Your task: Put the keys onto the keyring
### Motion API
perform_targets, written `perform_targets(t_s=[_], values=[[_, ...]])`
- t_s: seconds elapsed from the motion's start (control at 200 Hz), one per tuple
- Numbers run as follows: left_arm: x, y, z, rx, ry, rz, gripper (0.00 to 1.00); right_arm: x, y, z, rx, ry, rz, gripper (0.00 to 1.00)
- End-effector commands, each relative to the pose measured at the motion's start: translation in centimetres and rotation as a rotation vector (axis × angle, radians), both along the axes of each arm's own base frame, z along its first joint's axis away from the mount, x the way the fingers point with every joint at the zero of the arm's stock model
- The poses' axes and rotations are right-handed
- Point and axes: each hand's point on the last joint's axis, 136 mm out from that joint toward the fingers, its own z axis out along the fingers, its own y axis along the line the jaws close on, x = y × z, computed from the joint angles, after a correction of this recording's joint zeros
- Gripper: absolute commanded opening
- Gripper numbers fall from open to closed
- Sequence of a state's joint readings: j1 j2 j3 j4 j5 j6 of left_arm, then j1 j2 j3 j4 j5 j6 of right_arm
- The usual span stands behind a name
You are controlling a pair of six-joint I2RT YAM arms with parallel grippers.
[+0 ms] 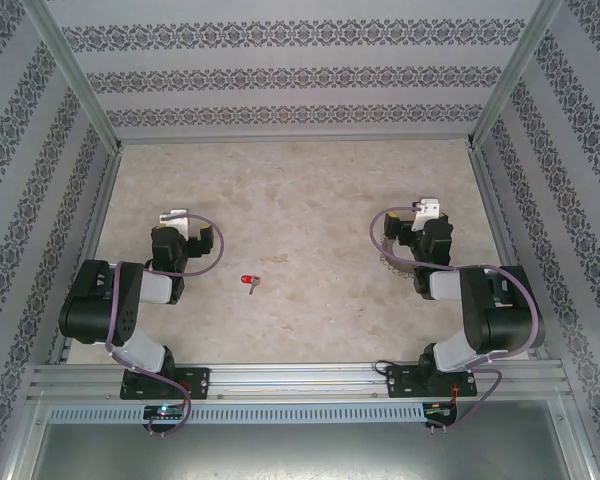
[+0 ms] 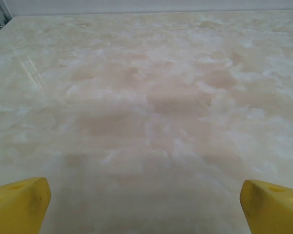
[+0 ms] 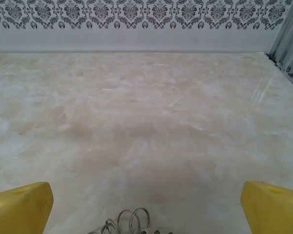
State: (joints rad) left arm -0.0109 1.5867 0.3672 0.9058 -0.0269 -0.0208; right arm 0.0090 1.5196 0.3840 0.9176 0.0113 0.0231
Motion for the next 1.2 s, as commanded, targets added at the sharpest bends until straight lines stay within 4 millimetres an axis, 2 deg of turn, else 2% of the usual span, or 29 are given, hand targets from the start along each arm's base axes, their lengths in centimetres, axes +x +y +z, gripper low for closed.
perform_targets(t_s=[0.0, 1.194], values=[[0.91, 0.11, 1.48, 0.013, -0.048, -0.012, 1.0, -0.03, 0.09, 0.03, 0.001, -0.014, -0.006, 0.98], [0.91, 0.08, 1.45, 0.013, -0.047, -0.014, 1.0, 0.03, 0.04, -0.1, 0.01, -0.007, -0.003, 0.98]])
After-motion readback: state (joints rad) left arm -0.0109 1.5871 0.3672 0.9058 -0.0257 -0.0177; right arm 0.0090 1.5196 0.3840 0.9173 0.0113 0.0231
